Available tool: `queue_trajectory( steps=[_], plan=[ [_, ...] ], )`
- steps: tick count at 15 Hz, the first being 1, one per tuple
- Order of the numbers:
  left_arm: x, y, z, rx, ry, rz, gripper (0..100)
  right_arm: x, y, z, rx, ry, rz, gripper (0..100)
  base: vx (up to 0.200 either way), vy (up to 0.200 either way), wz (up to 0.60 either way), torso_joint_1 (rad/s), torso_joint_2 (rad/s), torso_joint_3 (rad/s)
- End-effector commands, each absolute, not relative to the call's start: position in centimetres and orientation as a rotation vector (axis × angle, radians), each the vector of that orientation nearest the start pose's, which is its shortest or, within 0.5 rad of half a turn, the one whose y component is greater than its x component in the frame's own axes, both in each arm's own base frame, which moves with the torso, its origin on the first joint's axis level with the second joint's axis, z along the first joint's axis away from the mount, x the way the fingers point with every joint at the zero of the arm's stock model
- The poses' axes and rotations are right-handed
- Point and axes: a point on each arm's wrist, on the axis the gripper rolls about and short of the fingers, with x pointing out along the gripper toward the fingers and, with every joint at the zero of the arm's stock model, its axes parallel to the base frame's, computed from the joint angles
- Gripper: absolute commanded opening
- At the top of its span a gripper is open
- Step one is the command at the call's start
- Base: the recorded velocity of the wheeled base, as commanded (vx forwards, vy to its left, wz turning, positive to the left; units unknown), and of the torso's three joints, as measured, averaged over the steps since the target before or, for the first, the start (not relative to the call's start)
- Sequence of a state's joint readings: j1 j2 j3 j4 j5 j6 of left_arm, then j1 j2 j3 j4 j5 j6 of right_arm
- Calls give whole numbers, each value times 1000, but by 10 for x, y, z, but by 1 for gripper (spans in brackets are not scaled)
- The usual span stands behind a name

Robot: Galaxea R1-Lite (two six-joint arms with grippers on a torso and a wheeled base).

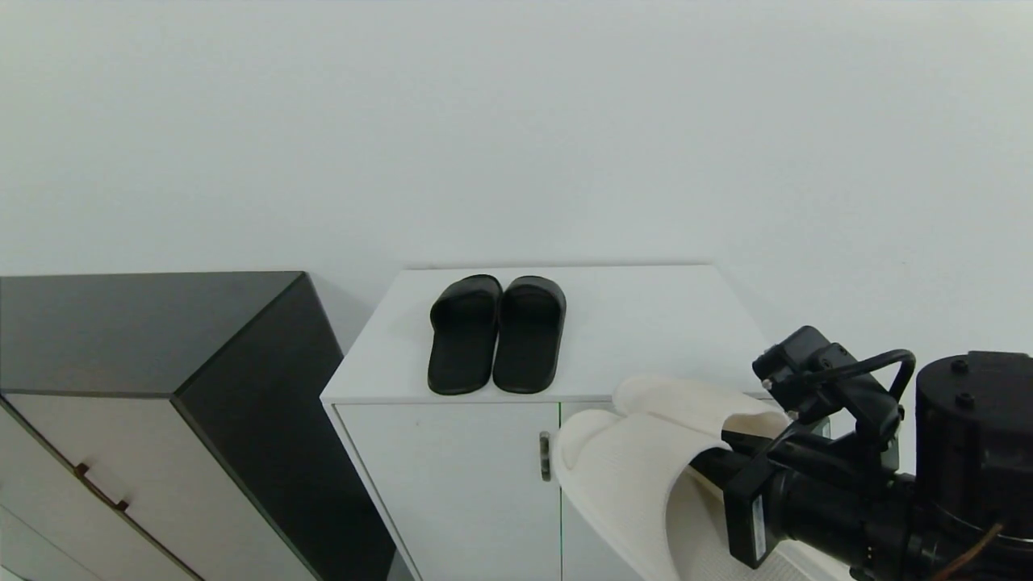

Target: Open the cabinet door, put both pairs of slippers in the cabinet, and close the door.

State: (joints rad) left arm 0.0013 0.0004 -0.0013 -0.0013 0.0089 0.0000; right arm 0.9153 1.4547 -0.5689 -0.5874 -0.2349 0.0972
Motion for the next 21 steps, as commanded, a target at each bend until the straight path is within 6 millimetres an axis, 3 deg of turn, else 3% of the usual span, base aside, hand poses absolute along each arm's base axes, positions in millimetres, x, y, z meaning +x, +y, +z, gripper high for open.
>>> queue_trajectory(
  steps=[1, 6, 21],
  plan=[
    [-23, 0, 76, 0, -2, 11, 0, 144, 179, 178, -79, 294, 662, 0, 0, 0, 0, 0, 0, 0],
    [-23, 0, 76, 0, 0, 11, 0, 142, 178, 176, -84, 298, 674, 0, 0, 0, 0, -34, 74, 48],
    [-23, 0, 76, 2, 0, 12, 0, 137, 176, 176, -85, 298, 695, 0, 0, 0, 0, -205, 520, 308]
  ],
)
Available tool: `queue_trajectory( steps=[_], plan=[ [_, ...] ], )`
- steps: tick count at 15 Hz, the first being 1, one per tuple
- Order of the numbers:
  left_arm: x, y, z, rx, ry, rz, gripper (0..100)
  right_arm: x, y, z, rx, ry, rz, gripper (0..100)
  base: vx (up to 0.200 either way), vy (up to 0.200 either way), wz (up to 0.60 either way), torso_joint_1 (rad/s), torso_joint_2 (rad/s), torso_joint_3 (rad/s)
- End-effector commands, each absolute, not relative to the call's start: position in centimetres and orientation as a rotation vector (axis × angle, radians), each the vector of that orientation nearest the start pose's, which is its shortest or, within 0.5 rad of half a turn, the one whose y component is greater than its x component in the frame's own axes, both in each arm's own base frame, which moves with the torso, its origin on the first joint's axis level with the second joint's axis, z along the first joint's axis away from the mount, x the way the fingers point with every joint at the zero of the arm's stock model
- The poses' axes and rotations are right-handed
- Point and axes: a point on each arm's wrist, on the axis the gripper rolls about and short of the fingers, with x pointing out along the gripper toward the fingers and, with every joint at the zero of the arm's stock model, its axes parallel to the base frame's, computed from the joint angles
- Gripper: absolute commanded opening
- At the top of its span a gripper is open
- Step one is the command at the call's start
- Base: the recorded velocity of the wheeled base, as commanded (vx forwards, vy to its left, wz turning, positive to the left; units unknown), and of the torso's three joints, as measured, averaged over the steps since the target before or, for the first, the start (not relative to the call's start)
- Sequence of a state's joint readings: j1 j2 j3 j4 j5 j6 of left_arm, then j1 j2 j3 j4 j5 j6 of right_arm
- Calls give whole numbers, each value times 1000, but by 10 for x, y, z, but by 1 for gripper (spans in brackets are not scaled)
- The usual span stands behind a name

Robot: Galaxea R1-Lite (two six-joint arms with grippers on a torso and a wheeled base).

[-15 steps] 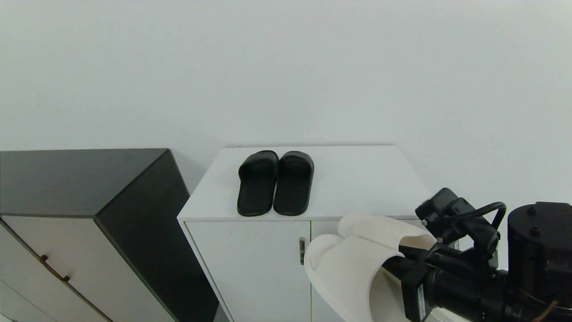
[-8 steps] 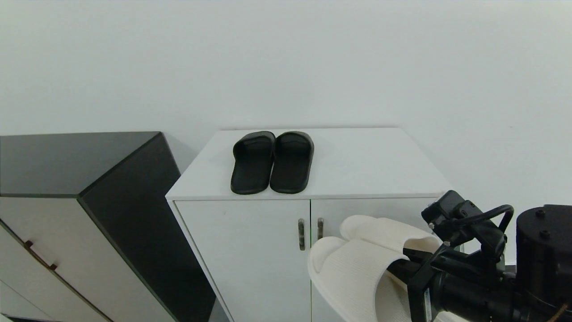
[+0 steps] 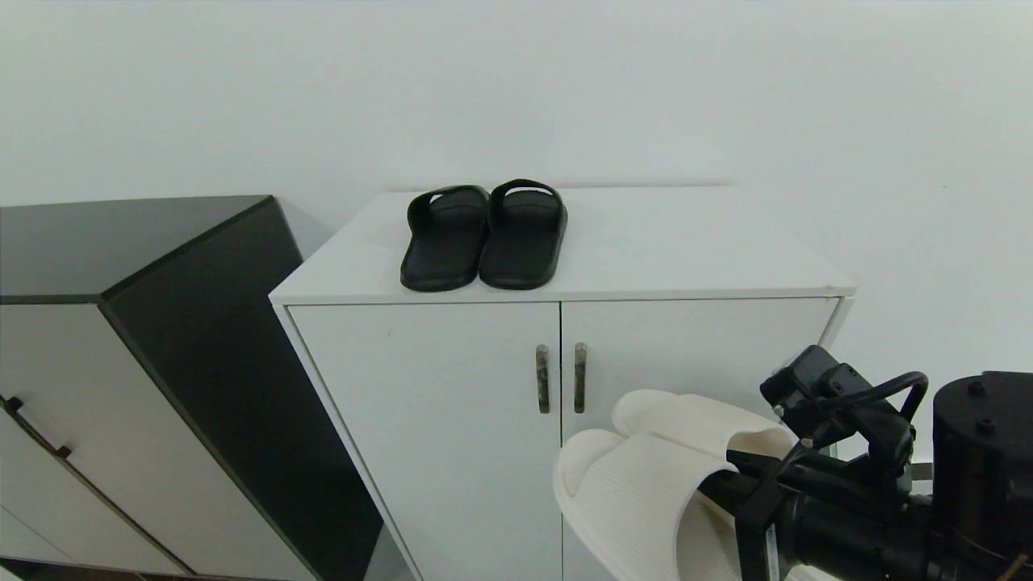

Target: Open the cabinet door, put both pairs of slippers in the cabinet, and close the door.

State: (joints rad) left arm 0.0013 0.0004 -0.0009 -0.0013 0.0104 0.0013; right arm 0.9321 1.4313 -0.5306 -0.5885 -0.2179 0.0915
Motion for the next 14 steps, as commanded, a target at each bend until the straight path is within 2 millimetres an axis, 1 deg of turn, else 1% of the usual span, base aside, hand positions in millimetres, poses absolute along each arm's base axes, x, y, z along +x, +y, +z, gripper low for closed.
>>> queue_trajectory(
  steps=[1, 4, 6, 7, 9, 11, 14],
  plan=[
    [-23, 0, 76, 2, -2, 14, 100, 137, 176, 176, -85, 299, 695, 0, 0, 0, 0, -178, 500, 315],
    [-23, 0, 76, 5, -3, 12, 100, 135, 175, 174, -87, 307, 713, 0, 0, 0, 0, -149, 487, 325],
    [-23, 0, 76, 21, 0, 11, 100, 130, 168, 178, -77, 290, 724, 0, 0, 0, 0, -146, 474, 332],
    [-23, 0, 76, 21, 0, 9, 100, 128, 168, 176, -81, 298, 735, 0, 0, 0, 0, -115, 456, 334],
    [-23, 0, 76, 20, 2, 8, 100, 126, 171, 174, -89, 306, 756, 0, 0, 0, 0, -110, 461, 347],
    [-23, 0, 76, -20, 3, 8, 100, 124, 173, 173, -94, 309, 769, 0, 0, 0, 0, -88, 452, 354],
    [-23, 0, 76, -14, -5, 18, 100, 119, 175, 168, -107, 327, 792, 0, 0, 0, 0, -48, 447, 388]
  ],
)
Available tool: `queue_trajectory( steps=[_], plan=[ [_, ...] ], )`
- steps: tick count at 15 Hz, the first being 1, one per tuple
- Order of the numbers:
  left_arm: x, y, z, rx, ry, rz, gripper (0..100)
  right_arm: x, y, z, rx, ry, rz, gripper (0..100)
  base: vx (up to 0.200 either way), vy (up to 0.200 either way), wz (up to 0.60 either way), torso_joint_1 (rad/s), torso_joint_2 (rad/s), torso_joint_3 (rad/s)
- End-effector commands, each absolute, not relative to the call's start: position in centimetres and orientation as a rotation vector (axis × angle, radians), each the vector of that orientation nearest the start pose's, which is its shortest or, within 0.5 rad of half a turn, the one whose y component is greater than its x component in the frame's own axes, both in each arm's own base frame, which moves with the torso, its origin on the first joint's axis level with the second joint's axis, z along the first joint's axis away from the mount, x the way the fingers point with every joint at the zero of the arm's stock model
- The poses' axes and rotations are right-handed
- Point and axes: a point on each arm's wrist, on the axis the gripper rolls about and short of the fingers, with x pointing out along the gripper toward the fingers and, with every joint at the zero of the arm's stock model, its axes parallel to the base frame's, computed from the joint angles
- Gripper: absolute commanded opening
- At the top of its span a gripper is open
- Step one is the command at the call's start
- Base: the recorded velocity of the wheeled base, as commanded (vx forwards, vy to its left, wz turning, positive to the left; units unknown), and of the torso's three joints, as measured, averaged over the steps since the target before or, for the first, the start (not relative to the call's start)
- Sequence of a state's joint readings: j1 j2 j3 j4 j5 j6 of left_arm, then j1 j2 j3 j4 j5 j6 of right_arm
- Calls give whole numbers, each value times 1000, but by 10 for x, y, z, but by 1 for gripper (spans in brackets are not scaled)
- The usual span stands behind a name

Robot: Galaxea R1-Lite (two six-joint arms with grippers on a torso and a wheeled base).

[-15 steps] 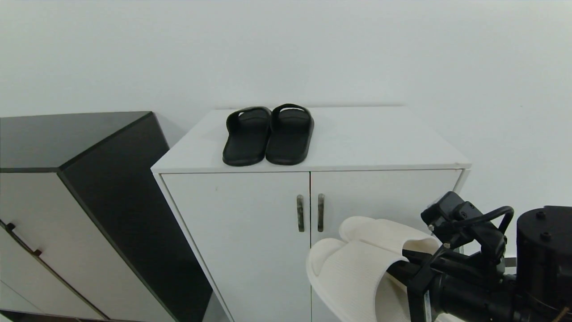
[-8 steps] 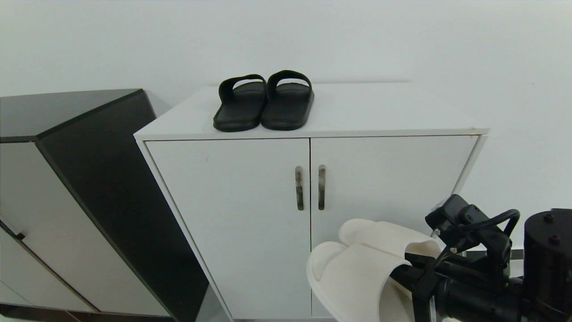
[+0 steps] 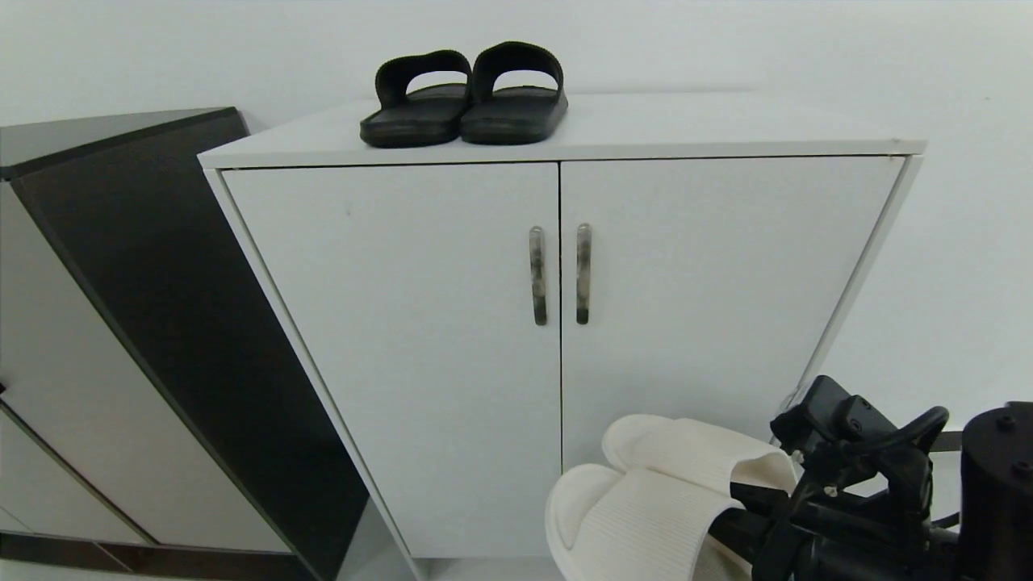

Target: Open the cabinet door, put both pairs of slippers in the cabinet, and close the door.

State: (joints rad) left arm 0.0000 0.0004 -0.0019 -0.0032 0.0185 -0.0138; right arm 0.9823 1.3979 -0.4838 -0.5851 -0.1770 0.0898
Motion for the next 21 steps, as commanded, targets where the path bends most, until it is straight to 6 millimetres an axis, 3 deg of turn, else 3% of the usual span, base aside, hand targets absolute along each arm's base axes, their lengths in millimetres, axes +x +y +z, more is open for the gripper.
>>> queue_trajectory(
  steps=[1, 4, 5, 6, 9, 10, 12, 13, 14, 15, 17, 18, 19, 21],
  plan=[
    [-23, 0, 77, -11, -6, 17, 100, 119, 175, 167, -110, 331, 791, 0, 0, 0, 0, -17, 432, 408],
    [-23, 0, 87, -26, -6, 14, 100, 119, 175, 166, -110, 331, 790, 0, 0, 0, 0, -4, 173, 170],
    [-24, 0, 100, -54, -34, 10, 100, 119, 175, 166, -111, 332, 791, 0, 0, 0, 0, -2, 56, 46],
    [-20, 0, 135, -113, -28, -55, 100, 121, 177, 163, -118, 344, 788, 0, 0, 0, 0, 0, 0, 0],
    [18, -6, 168, -114, 99, -285, 100, 122, 178, 162, -118, 347, 786, 0, 0, 0, 0, 0, 0, 0],
    [41, -9, 183, -119, 115, -386, 100, 121, 177, 163, -118, 343, 785, 0, 0, 0, 0, 0, 0, 0],
    [74, -11, 196, -98, 141, -419, 100, 121, 176, 163, -117, 342, 787, 0, 0, 0, 0, 0, 0, 0],
    [98, -20, 206, -68, 136, -496, 100, 121, 177, 163, -120, 343, 787, 0, 0, 0, 0, 0, 0, 0],
    [109, -28, 213, -59, 108, -535, 100, 121, 177, 162, -122, 346, 790, 0, 0, 0, 0, 0, 0, 0],
    [114, -33, 215, -57, 102, -548, 100, 121, 177, 162, -122, 346, 790, 0, 0, 0, 0, 0, 0, 0],
    [120, -71, 228, -41, 68, -604, 100, 120, 177, 163, -115, 339, 795, 0, 0, 0, 0, 0, 0, 0],
    [119, -78, 231, -39, 63, -624, 100, 121, 178, 163, -113, 336, 795, 0, 0, 0, 0, 0, 0, 0],
    [126, -105, 239, -28, 71, -681, 100, 121, 178, 163, -112, 335, 795, 0, 0, 0, 0, 0, 0, 0],
    [141, -132, 245, -19, 91, -740, 100, 121, 178, 161, -115, 339, 792, 0, 0, 0, 0, 0, 0, 0]
  ],
)
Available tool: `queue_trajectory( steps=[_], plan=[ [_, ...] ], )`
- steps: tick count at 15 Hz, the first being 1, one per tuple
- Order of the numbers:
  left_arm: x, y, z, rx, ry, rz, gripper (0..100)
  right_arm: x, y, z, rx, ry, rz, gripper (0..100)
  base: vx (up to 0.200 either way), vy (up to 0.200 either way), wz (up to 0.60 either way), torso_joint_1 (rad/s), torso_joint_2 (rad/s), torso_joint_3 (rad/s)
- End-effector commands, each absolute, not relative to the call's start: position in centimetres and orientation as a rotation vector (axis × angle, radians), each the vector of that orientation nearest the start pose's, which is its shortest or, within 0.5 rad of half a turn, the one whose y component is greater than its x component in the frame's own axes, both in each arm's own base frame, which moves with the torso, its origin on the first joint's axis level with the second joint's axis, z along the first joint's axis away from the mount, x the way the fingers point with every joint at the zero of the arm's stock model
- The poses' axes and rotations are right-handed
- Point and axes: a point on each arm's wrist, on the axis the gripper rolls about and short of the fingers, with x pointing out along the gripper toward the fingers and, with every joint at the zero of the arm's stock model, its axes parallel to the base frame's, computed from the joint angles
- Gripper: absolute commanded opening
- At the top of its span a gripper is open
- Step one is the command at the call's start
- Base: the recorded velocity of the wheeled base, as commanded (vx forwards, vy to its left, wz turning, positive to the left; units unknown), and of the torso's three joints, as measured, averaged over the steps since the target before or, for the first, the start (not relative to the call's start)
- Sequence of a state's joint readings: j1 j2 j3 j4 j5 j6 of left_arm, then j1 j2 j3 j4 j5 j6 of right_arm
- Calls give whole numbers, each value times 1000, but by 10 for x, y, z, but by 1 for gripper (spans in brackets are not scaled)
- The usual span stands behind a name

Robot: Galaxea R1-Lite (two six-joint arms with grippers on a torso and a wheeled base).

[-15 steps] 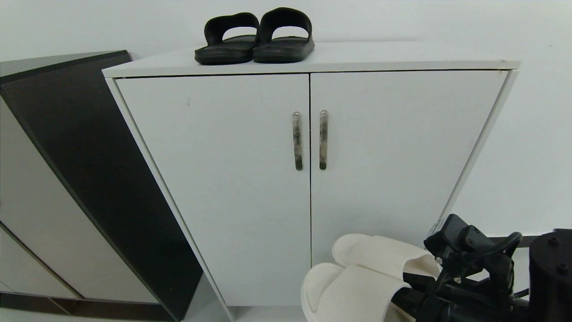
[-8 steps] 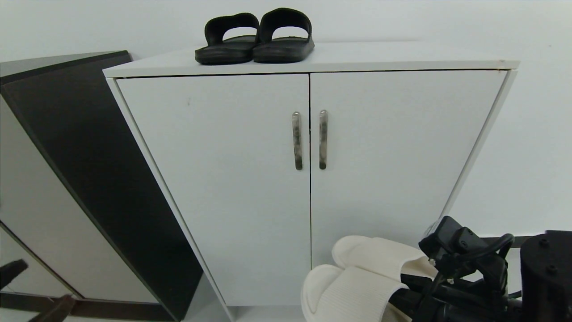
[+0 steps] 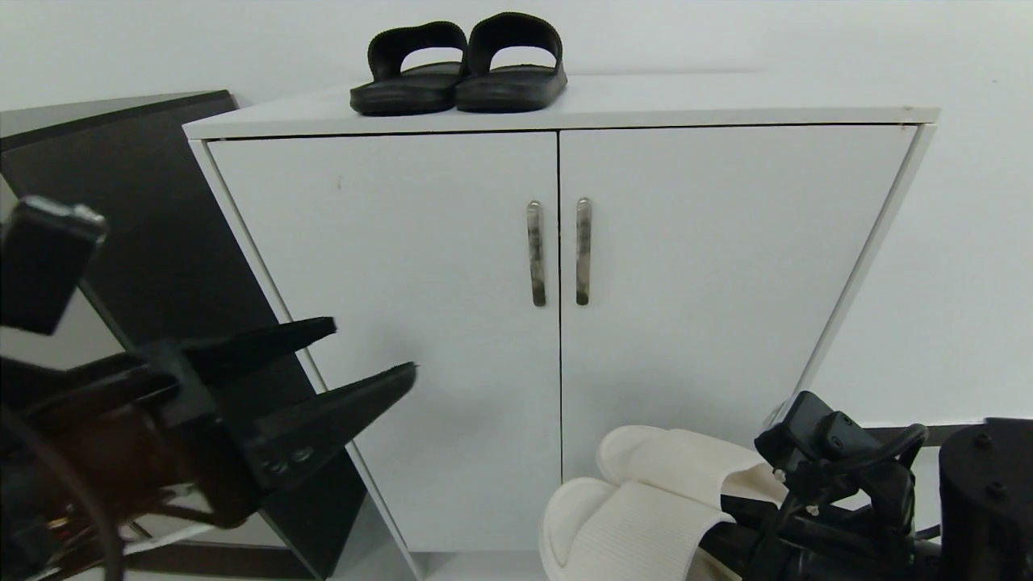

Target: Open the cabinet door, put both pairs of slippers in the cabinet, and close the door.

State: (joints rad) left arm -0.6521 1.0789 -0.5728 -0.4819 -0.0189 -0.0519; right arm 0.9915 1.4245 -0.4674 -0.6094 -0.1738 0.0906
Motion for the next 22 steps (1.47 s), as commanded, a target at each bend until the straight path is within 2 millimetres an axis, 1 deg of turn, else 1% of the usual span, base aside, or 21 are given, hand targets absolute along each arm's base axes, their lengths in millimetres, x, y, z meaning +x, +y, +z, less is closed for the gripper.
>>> queue_trajectory(
  steps=[1, 3, 4, 5, 7, 10, 11, 12, 13, 15, 18, 20, 22],
  plan=[
    [147, -147, 247, -13, 102, -772, 100, 121, 177, 161, -116, 340, 790, 0, 0, 0, 0, 0, 0, 0],
    [162, -167, 252, -26, 92, -855, 100, 121, 178, 162, -109, 329, 790, 0, 0, 0, 0, 0, 0, 0],
    [165, -171, 252, -30, 87, -880, 100, 121, 178, 162, -108, 328, 792, 0, 0, 0, 0, 0, 0, 0],
    [175, -182, 253, -53, 96, -937, 100, 121, 177, 161, -108, 328, 790, 0, 0, 0, 0, 0, 0, 0],
    [182, -192, 254, -115, 131, -1024, 100, 121, 177, 161, -110, 329, 792, 0, 0, 0, 0, 0, 0, 0],
    [190, -182, 268, -270, 193, -1179, 100, 121, 177, 161, -111, 330, 792, 0, 0, 0, 0, 0, 0, 0],
    [192, -178, 275, -342, 222, -1214, 100, 121, 177, 161, -111, 330, 792, 0, 0, 0, 0, 0, 0, 0],
    [194, -176, 281, -383, 232, -1219, 100, 121, 178, 160, -113, 333, 791, 0, 0, 0, 0, 0, 0, 0],
    [201, -175, 280, -371, 220, -1197, 100, 121, 178, 160, -112, 331, 791, 0, 0, 0, 0, 0, 0, 0],
    [207, -179, 277, -321, 192, -1167, 100, 121, 178, 159, -115, 335, 791, 0, 0, 0, 0, 0, 0, 0],
    [217, -196, 270, -227, 146, -1091, 100, 121, 178, 161, -111, 330, 792, 0, 0, 0, 0, 0, 0, 0],
    [229, -204, 268, -200, 132, -1045, 100, 121, 178, 160, -128, 328, 795, 0, 0, 0, 0, 0, 0, 0],
    [234, -208, 268, -200, 127, -1040, 100, 121, 178, 159, -129, 329, 795, 0, 0, 0, 0, 0, 0, 0]
  ],
)
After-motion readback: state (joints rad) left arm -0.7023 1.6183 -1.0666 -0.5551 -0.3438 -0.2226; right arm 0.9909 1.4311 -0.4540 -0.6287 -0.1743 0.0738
